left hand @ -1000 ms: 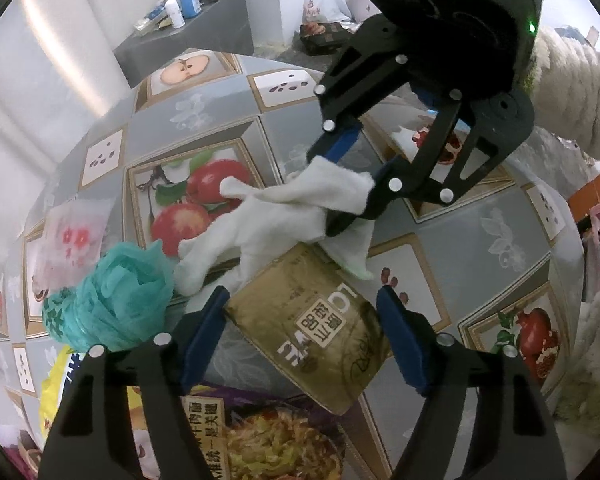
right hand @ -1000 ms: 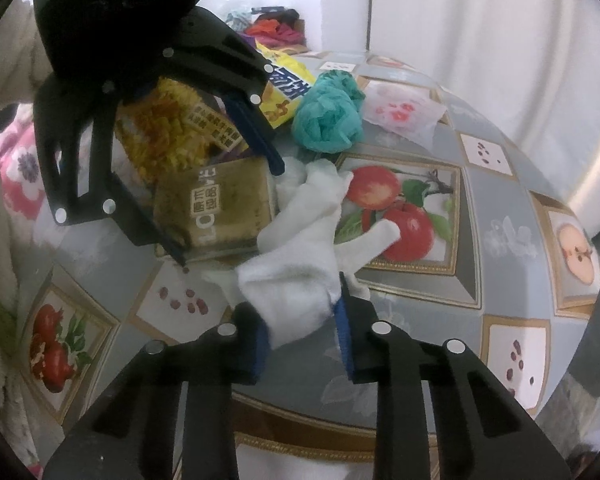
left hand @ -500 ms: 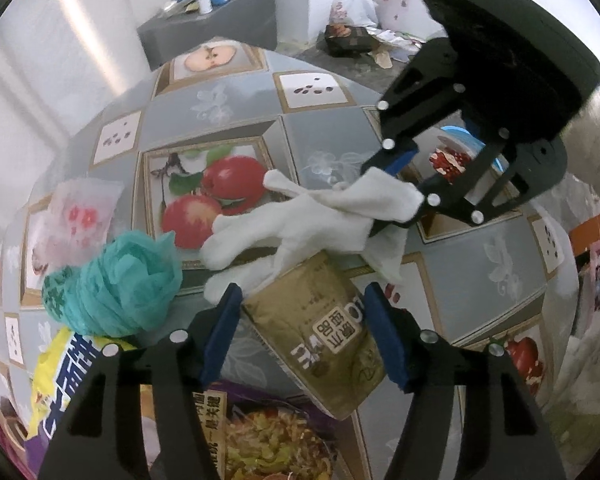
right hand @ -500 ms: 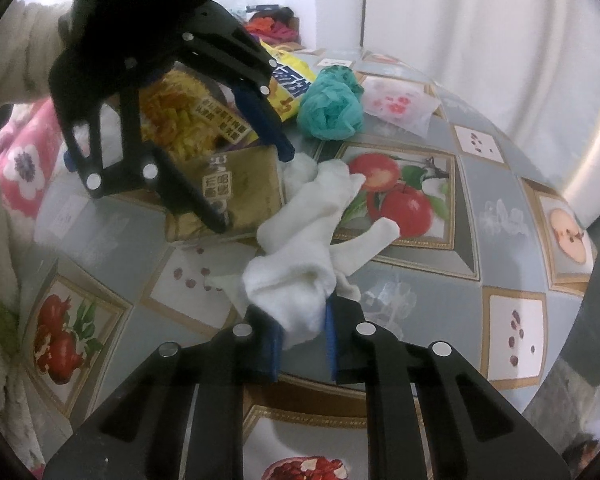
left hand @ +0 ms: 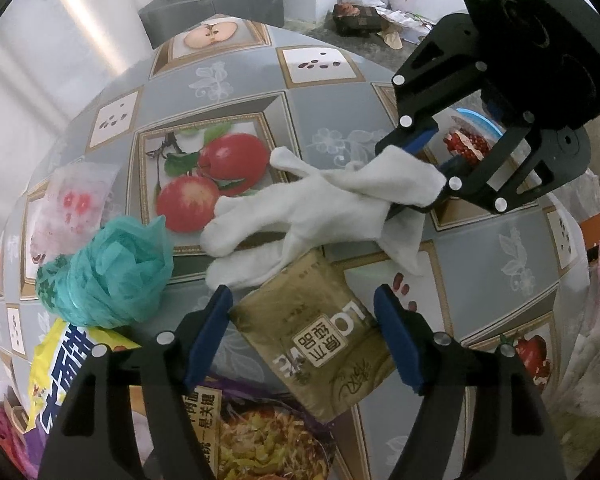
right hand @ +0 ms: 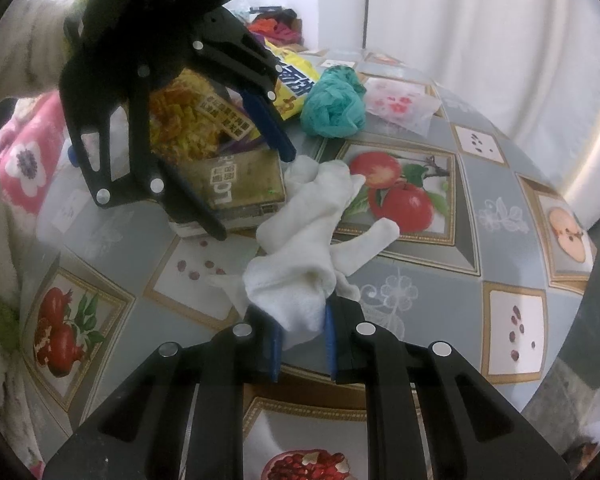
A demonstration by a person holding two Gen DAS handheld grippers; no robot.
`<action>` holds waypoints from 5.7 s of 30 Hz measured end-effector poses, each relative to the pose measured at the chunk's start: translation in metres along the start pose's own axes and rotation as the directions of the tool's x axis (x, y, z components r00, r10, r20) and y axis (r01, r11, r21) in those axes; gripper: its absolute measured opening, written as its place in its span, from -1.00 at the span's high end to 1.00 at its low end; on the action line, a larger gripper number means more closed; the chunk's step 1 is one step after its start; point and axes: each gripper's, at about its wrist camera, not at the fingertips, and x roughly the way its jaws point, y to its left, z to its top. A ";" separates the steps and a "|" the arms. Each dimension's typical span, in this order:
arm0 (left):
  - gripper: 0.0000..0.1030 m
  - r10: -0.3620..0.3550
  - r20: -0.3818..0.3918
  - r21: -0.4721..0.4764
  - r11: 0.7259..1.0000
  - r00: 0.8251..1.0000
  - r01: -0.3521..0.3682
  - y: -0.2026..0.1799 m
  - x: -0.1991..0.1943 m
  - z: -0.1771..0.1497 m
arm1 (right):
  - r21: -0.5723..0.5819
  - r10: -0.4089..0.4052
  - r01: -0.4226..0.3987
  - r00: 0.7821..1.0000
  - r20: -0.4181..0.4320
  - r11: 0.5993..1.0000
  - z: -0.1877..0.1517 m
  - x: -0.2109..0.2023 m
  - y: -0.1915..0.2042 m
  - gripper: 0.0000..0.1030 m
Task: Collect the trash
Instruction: 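Grasp the brown LOTTE packet with the left gripper while the right gripper grasps the white cloth, then carry the packet with the left gripper while the right gripper carries the cloth to the wastebasket, then open both grippers above the blue wastebasket, dropping the packet and cloth, then move both tools back over the table toward the clear bag and teal bag, then grasp the clear printed plastic bag with the left gripper while the right gripper grasps the teal bag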
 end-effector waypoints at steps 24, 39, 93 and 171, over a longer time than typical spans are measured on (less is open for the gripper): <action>-0.29 0.040 0.105 0.018 0.999 0.994 -0.042 -0.013 -0.037 -0.010 | -0.038 -0.051 0.051 0.999 -0.001 0.998 0.010 -0.022 0.015 0.74; -0.28 0.064 0.209 0.008 0.998 0.976 -0.068 -0.049 -0.094 -0.017 | -0.073 -0.133 0.134 0.991 0.014 0.988 0.011 -0.081 0.048 0.74; -0.59 -0.264 0.196 0.360 0.915 0.944 0.182 -0.376 0.117 0.220 | 0.691 -0.498 0.577 0.794 -0.348 0.436 -0.379 -0.188 0.024 0.08; -0.60 0.071 0.193 0.207 0.972 0.979 -0.112 0.183 -0.018 0.017 | -0.079 -0.060 0.068 0.993 0.097 0.995 0.122 0.039 -0.009 -0.01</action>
